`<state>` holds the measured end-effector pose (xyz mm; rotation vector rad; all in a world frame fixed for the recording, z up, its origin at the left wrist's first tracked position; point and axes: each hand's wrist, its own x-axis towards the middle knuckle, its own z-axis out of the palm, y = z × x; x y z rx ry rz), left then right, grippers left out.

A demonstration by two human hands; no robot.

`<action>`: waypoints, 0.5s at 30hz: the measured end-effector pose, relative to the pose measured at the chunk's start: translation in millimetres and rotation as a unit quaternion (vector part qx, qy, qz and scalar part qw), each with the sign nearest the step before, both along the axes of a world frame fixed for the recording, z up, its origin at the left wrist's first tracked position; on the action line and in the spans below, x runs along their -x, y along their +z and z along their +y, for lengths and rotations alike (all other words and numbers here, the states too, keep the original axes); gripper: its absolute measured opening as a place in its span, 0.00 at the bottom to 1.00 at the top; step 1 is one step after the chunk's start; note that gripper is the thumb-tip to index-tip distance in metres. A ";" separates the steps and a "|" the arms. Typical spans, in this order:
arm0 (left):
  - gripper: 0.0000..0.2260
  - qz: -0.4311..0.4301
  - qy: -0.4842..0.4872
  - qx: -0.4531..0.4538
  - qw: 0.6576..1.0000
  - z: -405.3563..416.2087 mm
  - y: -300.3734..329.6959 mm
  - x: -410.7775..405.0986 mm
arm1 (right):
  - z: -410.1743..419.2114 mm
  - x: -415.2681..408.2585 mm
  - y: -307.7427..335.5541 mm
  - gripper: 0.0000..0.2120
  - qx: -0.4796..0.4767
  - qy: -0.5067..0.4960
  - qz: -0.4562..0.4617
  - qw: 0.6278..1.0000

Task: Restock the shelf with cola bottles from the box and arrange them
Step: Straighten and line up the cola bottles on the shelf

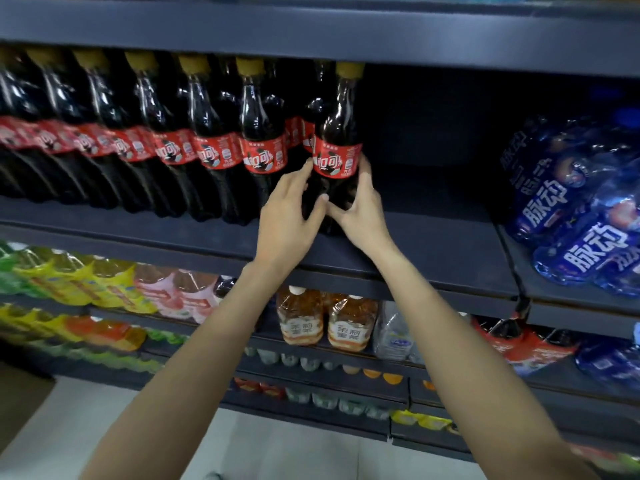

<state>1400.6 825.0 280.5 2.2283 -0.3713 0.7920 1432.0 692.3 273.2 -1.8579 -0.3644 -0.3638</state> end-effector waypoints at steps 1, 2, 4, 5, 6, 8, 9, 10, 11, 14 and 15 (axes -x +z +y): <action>0.23 -0.014 0.016 -0.021 1.000 6.3 0.4 0.0 | 6.7 1.3 -0.1 0.42 0.002 0.002 -0.005 1.000; 0.22 -0.029 0.036 -0.044 0.998 12.1 0.7 -0.4 | 13.6 2.1 -0.6 0.42 0.002 0.001 -0.011 1.000; 0.21 -0.061 0.083 -0.080 0.991 22.3 -0.4 -0.5 | 25.6 2.7 -3.3 0.42 0.008 -0.017 -0.022 1.000; 0.20 -0.076 0.104 -0.086 0.988 26.7 -1.9 0.0 | 29.7 2.4 -4.4 0.42 0.014 -0.034 -0.024 0.999; 0.20 -0.085 0.121 -0.083 0.986 31.0 -3.9 0.6 | 31.8 0.9 -6.9 0.43 0.020 -0.050 -0.023 0.998; 0.24 -0.086 0.144 -0.072 0.983 38.1 -10.2 0.0 | 33.5 -0.1 -11.2 0.43 0.024 -0.062 -0.021 0.998; 0.28 -0.081 0.154 -0.067 0.982 41.1 -14.1 -1.4 | 33.4 -0.2 -13.2 0.43 0.034 -0.065 -0.018 0.997; 0.31 -0.074 0.161 -0.060 0.982 43.1 -17.7 -3.2 | 32.3 -0.6 -14.1 0.44 0.055 -0.066 -0.013 0.996; 0.35 -0.067 0.164 -0.051 0.983 43.6 -20.9 -5.3 | 29.9 -1.1 -13.7 0.45 0.080 -0.060 -0.002 0.995; 0.41 -0.063 0.155 -0.047 0.985 38.3 -24.3 -12.4 | 13.8 -4.1 -4.5 0.42 0.005 0.012 0.053 0.999; 0.42 -0.065 0.149 -0.052 0.985 35.1 -23.9 -14.8 | 7.1 -8.2 0.2 0.38 -0.062 0.020 0.066 0.996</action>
